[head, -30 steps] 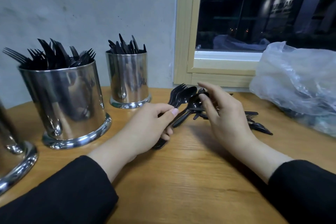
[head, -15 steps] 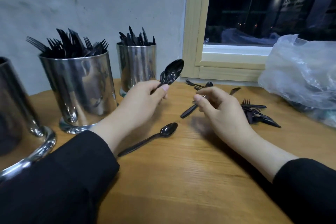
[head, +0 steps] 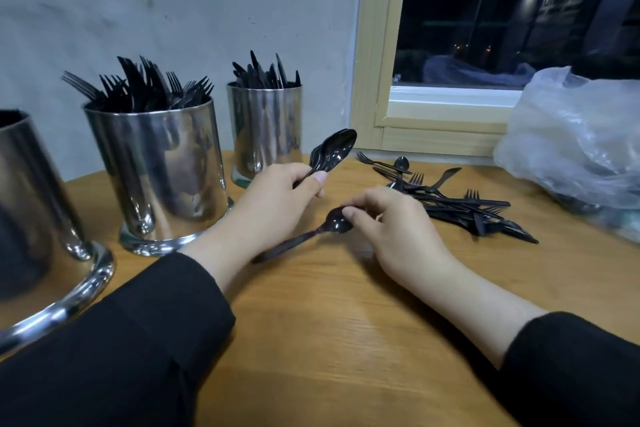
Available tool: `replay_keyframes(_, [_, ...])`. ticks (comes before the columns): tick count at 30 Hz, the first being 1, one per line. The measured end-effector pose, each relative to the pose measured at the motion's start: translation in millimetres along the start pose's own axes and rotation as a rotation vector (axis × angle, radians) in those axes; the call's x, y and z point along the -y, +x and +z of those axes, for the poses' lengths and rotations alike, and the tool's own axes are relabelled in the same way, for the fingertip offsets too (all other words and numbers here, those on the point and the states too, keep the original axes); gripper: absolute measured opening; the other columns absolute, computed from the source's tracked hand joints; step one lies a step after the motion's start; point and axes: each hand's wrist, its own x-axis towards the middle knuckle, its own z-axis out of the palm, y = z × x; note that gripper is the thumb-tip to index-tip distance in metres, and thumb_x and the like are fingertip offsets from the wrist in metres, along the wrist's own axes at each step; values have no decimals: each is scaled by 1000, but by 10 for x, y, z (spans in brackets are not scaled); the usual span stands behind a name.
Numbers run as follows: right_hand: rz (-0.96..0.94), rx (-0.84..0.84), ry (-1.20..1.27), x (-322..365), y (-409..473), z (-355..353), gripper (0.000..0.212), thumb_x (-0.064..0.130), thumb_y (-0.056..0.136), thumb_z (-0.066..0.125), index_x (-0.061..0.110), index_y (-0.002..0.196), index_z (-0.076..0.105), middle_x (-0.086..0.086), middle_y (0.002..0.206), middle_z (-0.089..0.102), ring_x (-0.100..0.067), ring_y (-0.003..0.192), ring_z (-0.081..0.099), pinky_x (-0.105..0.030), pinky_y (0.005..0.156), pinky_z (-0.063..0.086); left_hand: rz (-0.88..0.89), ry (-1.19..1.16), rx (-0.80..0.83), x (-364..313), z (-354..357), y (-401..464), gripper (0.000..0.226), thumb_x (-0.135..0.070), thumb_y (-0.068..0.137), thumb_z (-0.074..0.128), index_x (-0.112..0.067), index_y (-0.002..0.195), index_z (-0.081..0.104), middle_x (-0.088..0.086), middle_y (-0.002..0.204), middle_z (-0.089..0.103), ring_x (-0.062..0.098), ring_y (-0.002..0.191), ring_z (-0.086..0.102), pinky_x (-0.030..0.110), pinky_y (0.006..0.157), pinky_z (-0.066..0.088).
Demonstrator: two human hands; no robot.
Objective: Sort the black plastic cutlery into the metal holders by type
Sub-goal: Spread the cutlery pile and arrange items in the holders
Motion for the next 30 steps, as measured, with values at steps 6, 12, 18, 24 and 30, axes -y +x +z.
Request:
replay_keyframes(6, [-81, -221, 116, -116, 29, -206, 6, 19, 97, 65, 23, 97, 69, 15, 86, 68, 1, 79, 59, -17, 74, 43, -46, -32, 187, -71, 72, -63, 35, -40, 107, 48, -16, 86, 64, 13, 63, 67, 14, 50, 56, 26, 54, 45])
replay_keyframes(12, [-102, -346, 171, -128, 43, -226, 5, 23, 97, 66, 22, 102, 65, 11, 86, 68, -8, 74, 62, -35, 74, 54, -84, -215, 223, -154, 147, -119, 47, -46, 105, 48, -5, 92, 66, 28, 72, 57, 20, 46, 42, 21, 41, 33])
replay_keyframes(18, [-61, -332, 221, -192, 68, -216, 38, 27, 96, 67, 31, 132, 55, 7, 76, 58, -18, 72, 61, -36, 73, 51, -125, -390, 300, -228, 192, -163, 48, -45, 105, 46, -7, 84, 67, 3, 69, 52, 12, 39, 34, 21, 40, 27])
replay_keyframes(24, [-138, -332, 168, -190, 86, -224, 10, 34, 97, 63, 26, 100, 66, 7, 80, 67, -20, 74, 63, -47, 72, 53, -81, -298, 363, -239, 197, -171, 39, -42, 100, 58, -9, 80, 63, 0, 63, 51, 11, 41, 36, 22, 42, 29])
replay_keyframes(30, [-7, -401, 37, -290, 238, -547, 13, 33, 102, 57, 29, 93, 66, 11, 82, 67, -8, 76, 60, -27, 67, 43, -6, -125, 117, -120, 170, -83, 41, -50, 101, 51, -20, 77, 66, 20, 80, 62, 13, 54, 44, 31, 60, 37])
